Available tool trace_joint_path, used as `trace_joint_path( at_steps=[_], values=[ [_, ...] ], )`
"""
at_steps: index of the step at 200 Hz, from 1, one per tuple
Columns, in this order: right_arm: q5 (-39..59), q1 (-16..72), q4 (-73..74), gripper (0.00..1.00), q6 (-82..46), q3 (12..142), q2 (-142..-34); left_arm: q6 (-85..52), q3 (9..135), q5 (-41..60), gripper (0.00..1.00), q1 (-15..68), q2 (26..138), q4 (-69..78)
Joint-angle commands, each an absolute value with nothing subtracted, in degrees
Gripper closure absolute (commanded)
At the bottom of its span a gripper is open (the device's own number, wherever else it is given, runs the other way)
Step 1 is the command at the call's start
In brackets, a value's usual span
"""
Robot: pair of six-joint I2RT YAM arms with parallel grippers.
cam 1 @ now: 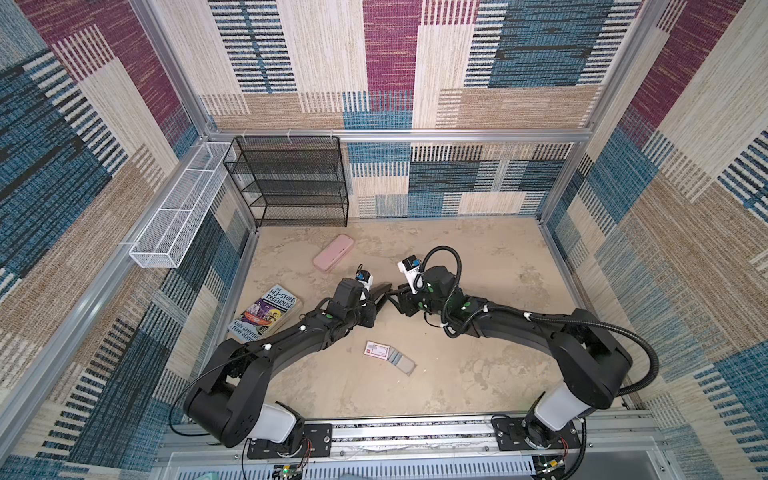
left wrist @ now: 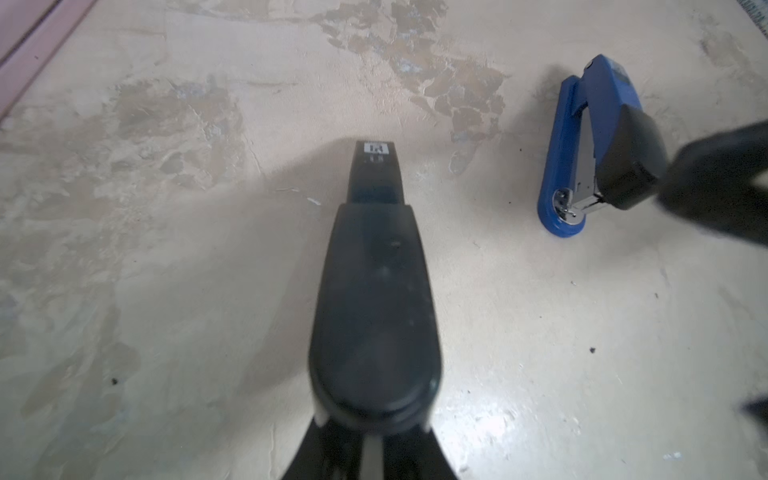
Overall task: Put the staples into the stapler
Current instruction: 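Withdraw both grippers from the closed black stapler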
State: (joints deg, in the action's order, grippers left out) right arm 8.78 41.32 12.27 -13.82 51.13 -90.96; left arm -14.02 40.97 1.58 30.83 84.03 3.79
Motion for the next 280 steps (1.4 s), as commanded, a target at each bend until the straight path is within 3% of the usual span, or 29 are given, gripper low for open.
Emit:
trace_joint_path(
  at_steps=[1, 71, 128, 213, 280],
  values=[
    [5.6, 39.6, 14.8, 0.45, -16.4, 47.6, -87.4, -14.1, 41.0, -0.3, 0.94, 31.9, 86.8, 9.9],
    [1.4, 36.3, 15.7, 0.44, -18.8, 37.9, -79.7, -10.1, 45.7, -6.9, 0.90, 37.4, 98.7, 15.1],
    [0.4, 35.6, 16.2, 0.43, -19.4, 35.3, -77.8, -11.4, 43.5, -8.3, 0.67, 39.4, 97.7, 14.5],
    [2.2, 35.3, 16.5, 0.39, -20.1, 34.6, -75.4, -13.3, 44.3, -6.9, 0.55, 39.4, 85.1, 0.9],
    [2.5, 35.3, 16.4, 0.38, -21.0, 32.9, -73.0, -13.7, 62.0, -4.7, 0.49, 38.3, 95.8, -16.7]
  ],
)
